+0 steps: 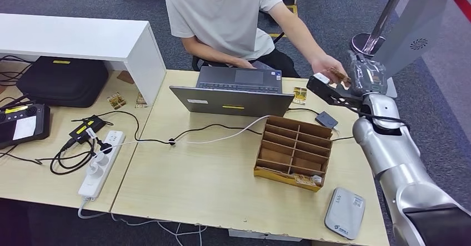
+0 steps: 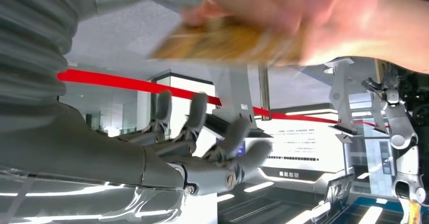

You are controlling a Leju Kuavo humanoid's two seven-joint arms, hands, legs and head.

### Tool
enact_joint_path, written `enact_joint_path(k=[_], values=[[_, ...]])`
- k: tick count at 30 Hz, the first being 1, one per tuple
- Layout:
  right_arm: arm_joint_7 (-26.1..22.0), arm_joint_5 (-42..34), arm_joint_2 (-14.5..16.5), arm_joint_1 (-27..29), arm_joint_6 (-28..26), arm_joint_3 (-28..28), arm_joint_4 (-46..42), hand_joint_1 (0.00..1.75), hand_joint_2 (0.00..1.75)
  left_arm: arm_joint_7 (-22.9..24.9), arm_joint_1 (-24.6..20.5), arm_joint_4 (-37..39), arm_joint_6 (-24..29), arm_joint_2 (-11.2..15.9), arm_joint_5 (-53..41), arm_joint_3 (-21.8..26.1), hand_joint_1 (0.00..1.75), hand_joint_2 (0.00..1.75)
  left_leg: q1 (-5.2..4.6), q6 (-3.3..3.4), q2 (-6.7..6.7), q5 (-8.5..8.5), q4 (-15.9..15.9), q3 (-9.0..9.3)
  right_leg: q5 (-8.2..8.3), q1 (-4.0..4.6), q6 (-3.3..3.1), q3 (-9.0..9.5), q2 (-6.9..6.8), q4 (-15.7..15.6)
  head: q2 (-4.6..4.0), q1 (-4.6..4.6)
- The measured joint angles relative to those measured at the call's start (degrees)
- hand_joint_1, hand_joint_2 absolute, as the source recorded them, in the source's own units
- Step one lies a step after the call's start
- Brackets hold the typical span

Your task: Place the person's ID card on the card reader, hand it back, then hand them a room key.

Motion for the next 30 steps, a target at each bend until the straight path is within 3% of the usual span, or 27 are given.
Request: enact_joint_path(k=[6,11,20,26,30], values=[[-2.11,-0.05,-0.77,2.08,-1.27,0.00,-2.21,0.00,1.75,0.09,0.06,0.00,0.52,-0.23,0.66,0.02,0.00,1.75,-0.01,0.00,0.00,0.00,0.01,0.00,0.00,0.00,0.00,0.00,0.00,-0.02,-0.01,-0.01],[-4.00,-0.87,-3.97,8.54,-3.94,-0.35,-10.82,0.00,1.75,0.73,0.34,0.00,1.78,-0.66,1.14,0.02,0.00,1.75,-0.01,0.01,-0.09,-0.02,0.02,-0.02,-0.01,0.00,0.01,0.01,-0.10,-0.08,0.00,0.00],[-9.51,-3.37,-10.71,34.42,-9.64,-7.78,-39.04,0.00,1.75,1.40,1.21,0.08,3.97,-2.04,3.92,1.30,0.00,1.75,-0.01,0.10,-0.21,-0.15,0.00,-0.11,-0.08,0.00,0.08,0.00,-0.22,-0.17,-0.01,-0.01],[-12.57,-1.63,-11.46,52.33,-13.05,-14.09,-55.07,0.00,1.75,1.51,1.35,0.98,5.42,-3.16,5.01,2.88,0.00,1.75,-0.01,0.08,-0.27,-0.20,-0.02,-0.16,-0.14,0.00,0.13,-0.02,-0.28,-0.17,-0.01,-0.02],[-13.28,-0.91,-11.45,60.12,-14.33,-16.67,-61.78,0.00,1.75,1.77,1.33,1.58,6.10,-3.55,5.33,3.51,0.00,1.75,-0.01,0.08,-0.23,-0.19,-0.03,-0.14,-0.15,0.00,0.13,-0.02,-0.24,-0.17,0.00,-0.01]])
